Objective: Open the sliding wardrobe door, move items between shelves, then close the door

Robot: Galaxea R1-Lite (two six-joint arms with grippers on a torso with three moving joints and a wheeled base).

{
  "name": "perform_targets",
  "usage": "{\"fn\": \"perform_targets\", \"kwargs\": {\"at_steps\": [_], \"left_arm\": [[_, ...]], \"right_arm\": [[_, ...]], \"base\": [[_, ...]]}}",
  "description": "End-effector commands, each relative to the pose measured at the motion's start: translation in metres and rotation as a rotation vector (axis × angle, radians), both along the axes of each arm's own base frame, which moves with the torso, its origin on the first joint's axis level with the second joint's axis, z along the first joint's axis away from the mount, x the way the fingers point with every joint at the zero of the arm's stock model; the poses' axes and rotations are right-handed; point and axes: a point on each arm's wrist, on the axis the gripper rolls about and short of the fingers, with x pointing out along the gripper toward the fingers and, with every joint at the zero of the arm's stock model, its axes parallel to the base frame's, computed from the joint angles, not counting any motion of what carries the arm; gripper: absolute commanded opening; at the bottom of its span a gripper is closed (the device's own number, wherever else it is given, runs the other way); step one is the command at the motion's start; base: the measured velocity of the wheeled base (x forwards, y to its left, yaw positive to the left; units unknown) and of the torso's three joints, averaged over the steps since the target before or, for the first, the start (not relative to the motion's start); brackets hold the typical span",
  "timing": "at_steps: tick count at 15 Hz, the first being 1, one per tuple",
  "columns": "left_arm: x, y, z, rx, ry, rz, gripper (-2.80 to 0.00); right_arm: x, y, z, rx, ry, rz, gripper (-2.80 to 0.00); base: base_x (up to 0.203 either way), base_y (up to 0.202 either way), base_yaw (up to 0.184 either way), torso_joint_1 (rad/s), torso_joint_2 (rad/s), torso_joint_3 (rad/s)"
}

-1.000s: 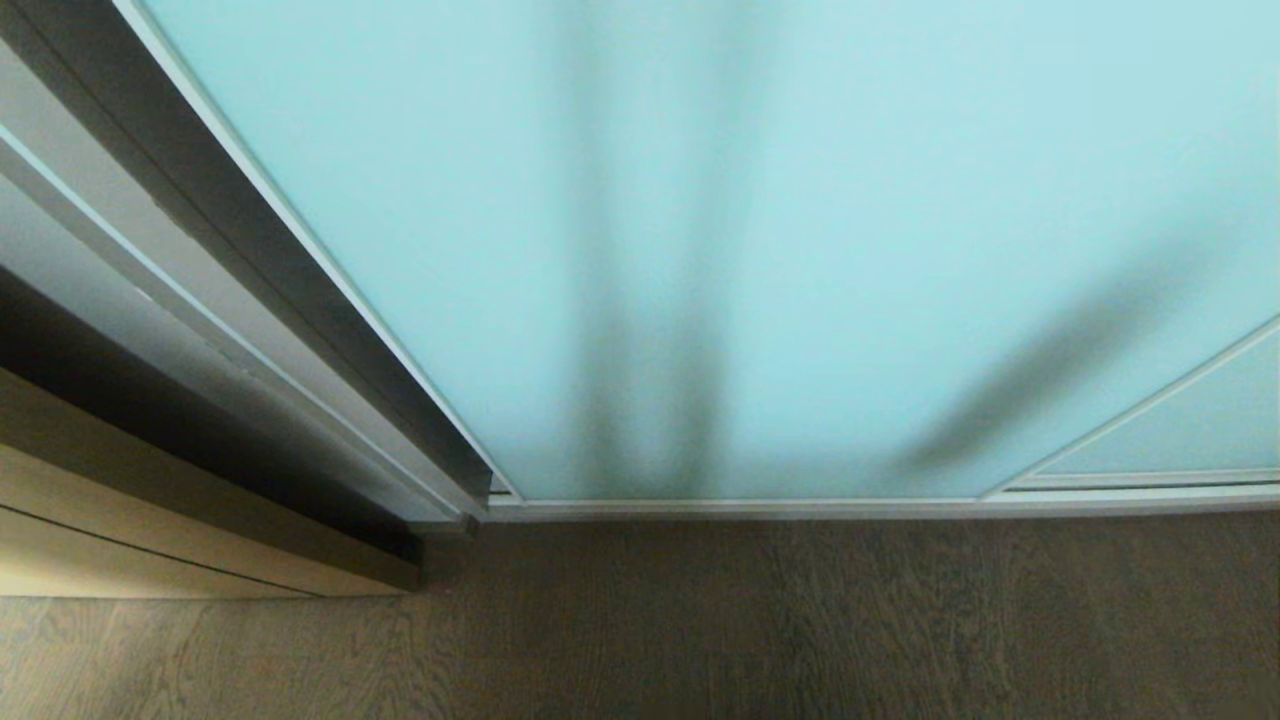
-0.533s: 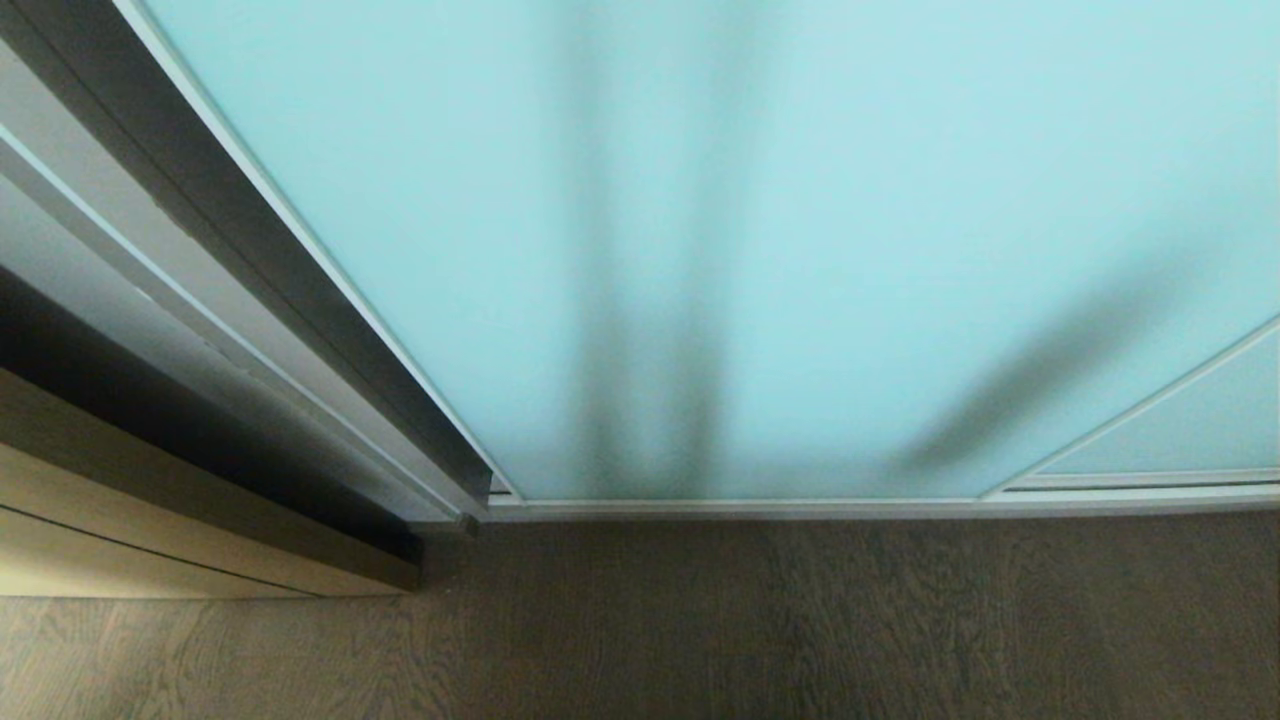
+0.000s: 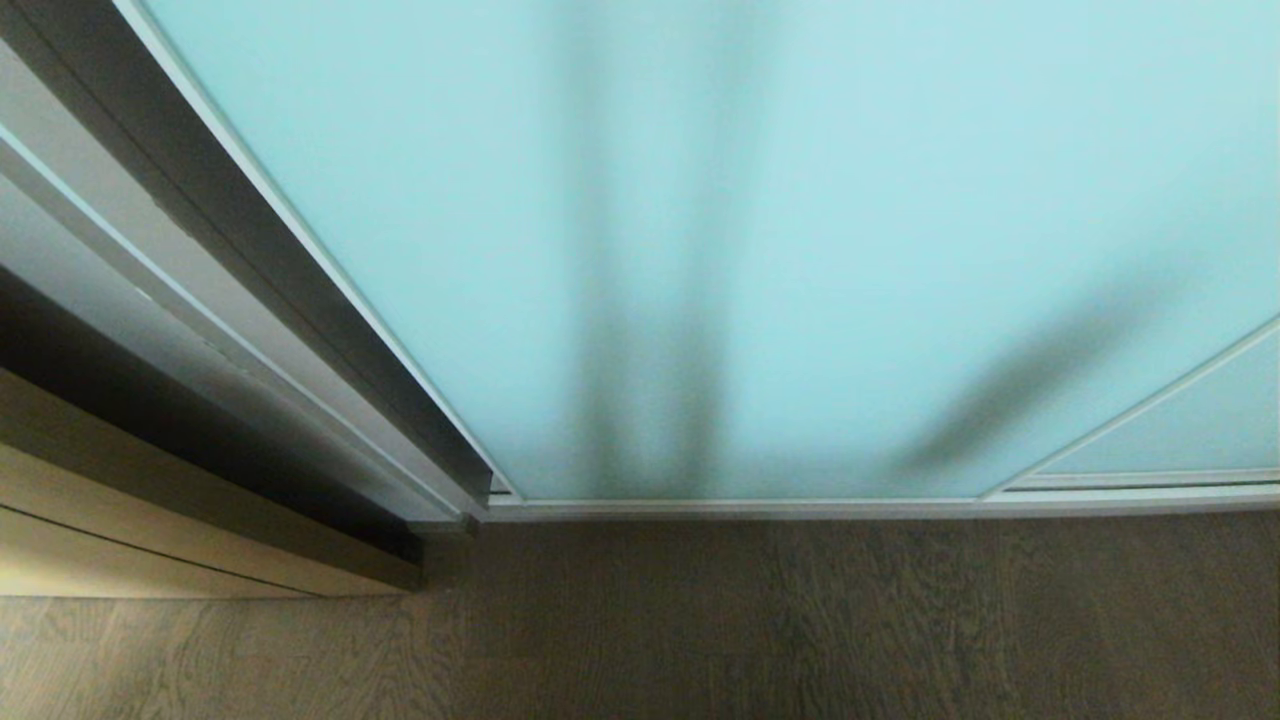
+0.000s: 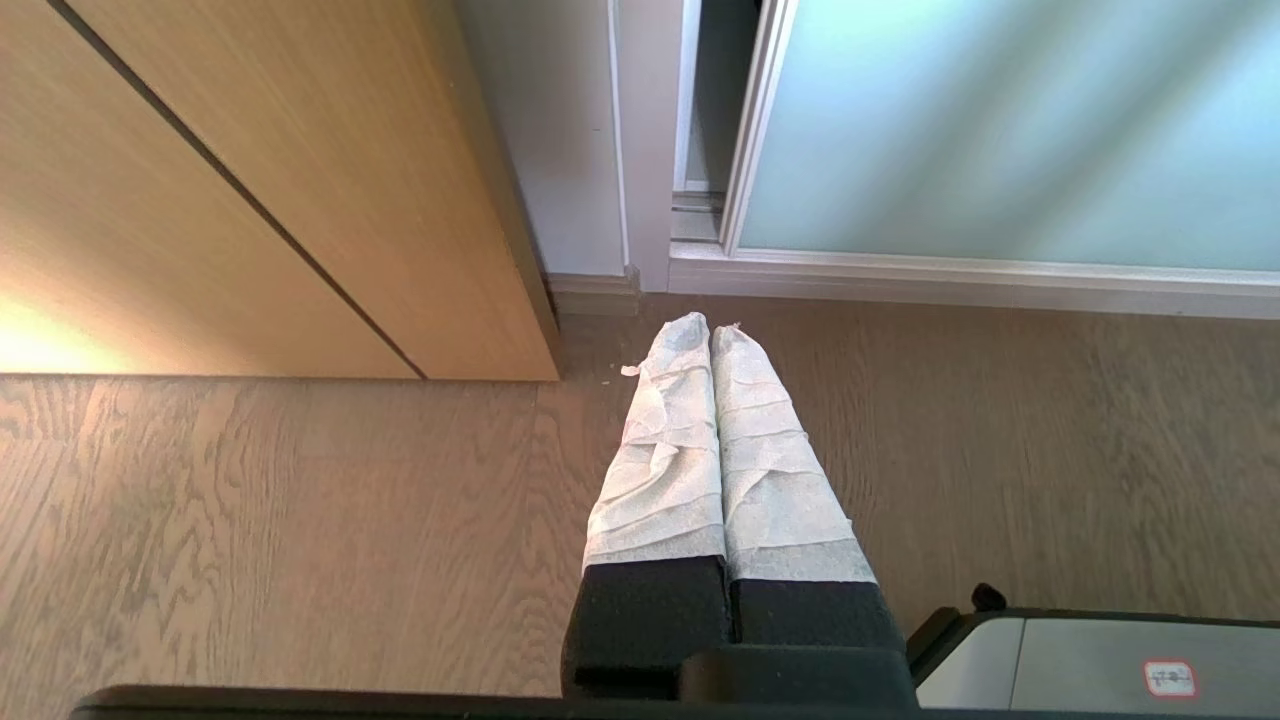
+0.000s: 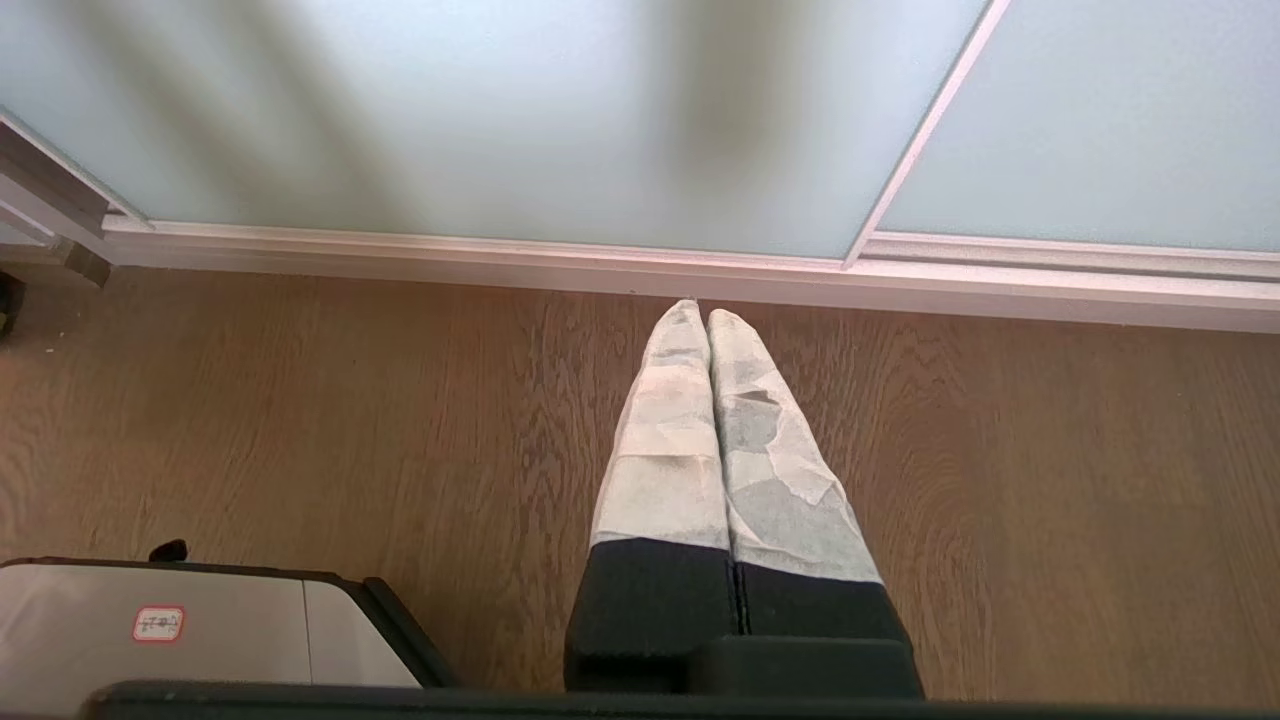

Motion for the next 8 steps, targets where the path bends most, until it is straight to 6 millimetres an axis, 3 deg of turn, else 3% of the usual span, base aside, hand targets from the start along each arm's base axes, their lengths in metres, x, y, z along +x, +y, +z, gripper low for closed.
{"fn": "perform_targets", "kwargs": {"at_steps": [1, 8], "left_arm": [[0.0002, 0.0, -0.0004, -0.001, 0.003, 0.0, -2.8], [0.0002, 0.0, -0.0004, -0.001, 0.003, 0.0, -2.8]], "right_arm": [[0.0002, 0.0, -0.0014, 0.002, 0.006, 0.0, -2.8], [0.0002, -0.0002, -0.0016, 0.03, 0.008, -0.009, -2.8]], "base": [[0.0, 0.0, 0.0, 0.0, 0.0, 0.0], [0.0, 0.0, 0.0, 0.0, 0.0, 0.0]]}}
